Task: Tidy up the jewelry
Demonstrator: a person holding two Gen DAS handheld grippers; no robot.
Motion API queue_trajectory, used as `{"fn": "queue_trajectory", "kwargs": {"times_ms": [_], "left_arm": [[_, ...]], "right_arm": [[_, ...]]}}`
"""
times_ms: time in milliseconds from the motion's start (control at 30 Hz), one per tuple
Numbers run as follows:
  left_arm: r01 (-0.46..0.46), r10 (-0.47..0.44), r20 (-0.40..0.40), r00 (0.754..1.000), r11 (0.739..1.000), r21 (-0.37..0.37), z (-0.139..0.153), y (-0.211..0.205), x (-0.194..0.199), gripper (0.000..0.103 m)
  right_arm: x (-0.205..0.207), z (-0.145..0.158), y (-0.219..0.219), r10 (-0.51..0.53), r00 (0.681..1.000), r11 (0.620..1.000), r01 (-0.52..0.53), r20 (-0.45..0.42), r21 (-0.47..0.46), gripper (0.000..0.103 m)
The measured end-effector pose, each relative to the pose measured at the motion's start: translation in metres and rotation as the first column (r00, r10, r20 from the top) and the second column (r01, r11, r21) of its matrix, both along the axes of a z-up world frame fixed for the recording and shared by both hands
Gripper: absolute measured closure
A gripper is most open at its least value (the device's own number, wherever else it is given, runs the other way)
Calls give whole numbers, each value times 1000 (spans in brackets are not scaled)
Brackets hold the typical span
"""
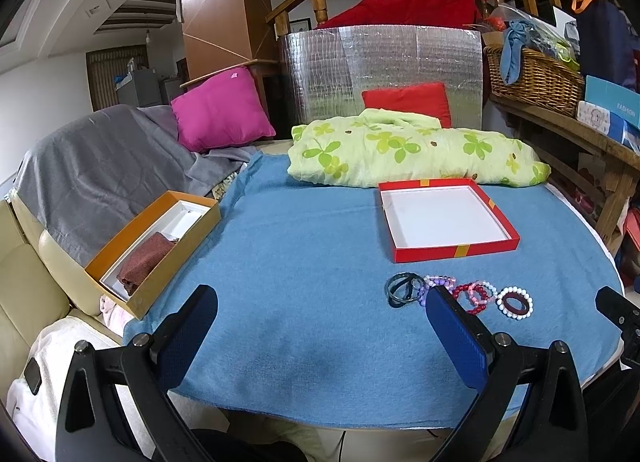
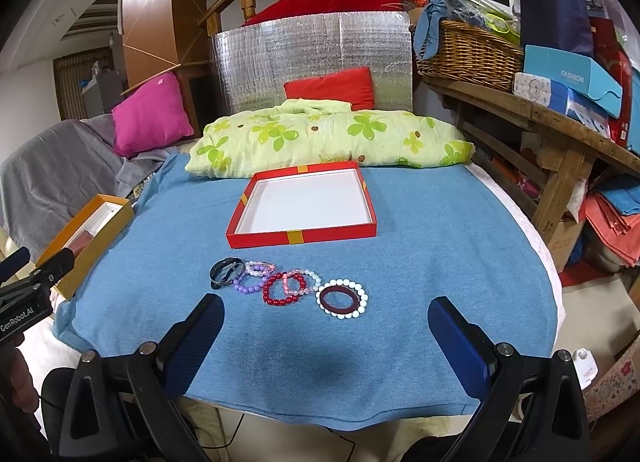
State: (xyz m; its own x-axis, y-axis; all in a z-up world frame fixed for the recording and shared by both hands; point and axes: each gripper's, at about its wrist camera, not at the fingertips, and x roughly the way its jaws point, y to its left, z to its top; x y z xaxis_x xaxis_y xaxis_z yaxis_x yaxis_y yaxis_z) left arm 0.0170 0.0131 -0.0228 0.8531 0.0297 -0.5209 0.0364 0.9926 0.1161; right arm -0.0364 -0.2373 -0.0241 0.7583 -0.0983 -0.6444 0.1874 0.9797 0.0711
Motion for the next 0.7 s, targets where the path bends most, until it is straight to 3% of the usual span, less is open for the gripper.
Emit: {"fn": "queue_trajectory", "kwargs": {"times_ms": [700], "left_arm": [[-5, 6, -63, 998, 1000, 19, -27, -3, 43, 0]], "right_arm": [[38, -20, -9, 9, 999, 1000, -9, -49, -1, 0]]}}
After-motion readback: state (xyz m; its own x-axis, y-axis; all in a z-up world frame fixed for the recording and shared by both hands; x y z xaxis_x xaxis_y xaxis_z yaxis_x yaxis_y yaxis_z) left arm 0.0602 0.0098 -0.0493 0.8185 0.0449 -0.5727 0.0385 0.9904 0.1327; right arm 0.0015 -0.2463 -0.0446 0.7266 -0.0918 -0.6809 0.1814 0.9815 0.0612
